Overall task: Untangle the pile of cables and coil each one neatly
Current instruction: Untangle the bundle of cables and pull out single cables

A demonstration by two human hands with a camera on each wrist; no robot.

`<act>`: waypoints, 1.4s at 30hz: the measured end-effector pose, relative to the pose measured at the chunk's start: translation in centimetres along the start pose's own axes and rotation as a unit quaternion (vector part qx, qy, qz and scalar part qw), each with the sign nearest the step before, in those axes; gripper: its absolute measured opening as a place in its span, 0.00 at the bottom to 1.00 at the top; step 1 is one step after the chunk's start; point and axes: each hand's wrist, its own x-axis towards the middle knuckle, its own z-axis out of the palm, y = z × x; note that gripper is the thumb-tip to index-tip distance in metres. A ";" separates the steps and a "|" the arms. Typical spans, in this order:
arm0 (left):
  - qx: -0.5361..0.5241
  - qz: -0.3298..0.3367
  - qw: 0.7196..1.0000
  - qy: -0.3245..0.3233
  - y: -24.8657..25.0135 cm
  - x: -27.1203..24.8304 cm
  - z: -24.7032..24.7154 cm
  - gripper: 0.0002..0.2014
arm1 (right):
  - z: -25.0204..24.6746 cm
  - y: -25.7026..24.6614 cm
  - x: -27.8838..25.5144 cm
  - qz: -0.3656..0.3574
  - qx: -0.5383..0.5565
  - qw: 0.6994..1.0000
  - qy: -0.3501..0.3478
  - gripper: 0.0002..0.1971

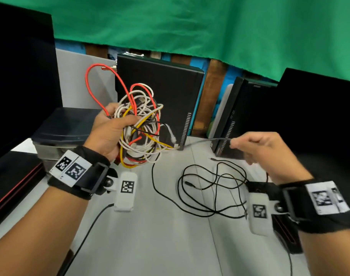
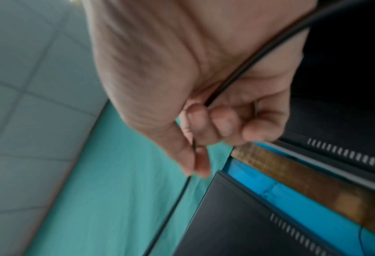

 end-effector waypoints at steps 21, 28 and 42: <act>0.013 -0.085 0.990 -0.115 -2.6 -2.7 3.1 0.19 | 7.4 -1.7 -0.1 -0.149 -0.020 0.989 -0.013 0.08; 0.022 -0.106 0.980 -0.168 -2.4 -2.9 3.2 0.23 | 7.3 -1.0 0.1 -0.135 0.026 0.987 0.085 0.11; -0.021 -0.110 0.969 -0.220 -2.0 -3.8 3.6 0.27 | 6.3 0.2 -0.7 -0.019 0.150 0.988 0.017 0.07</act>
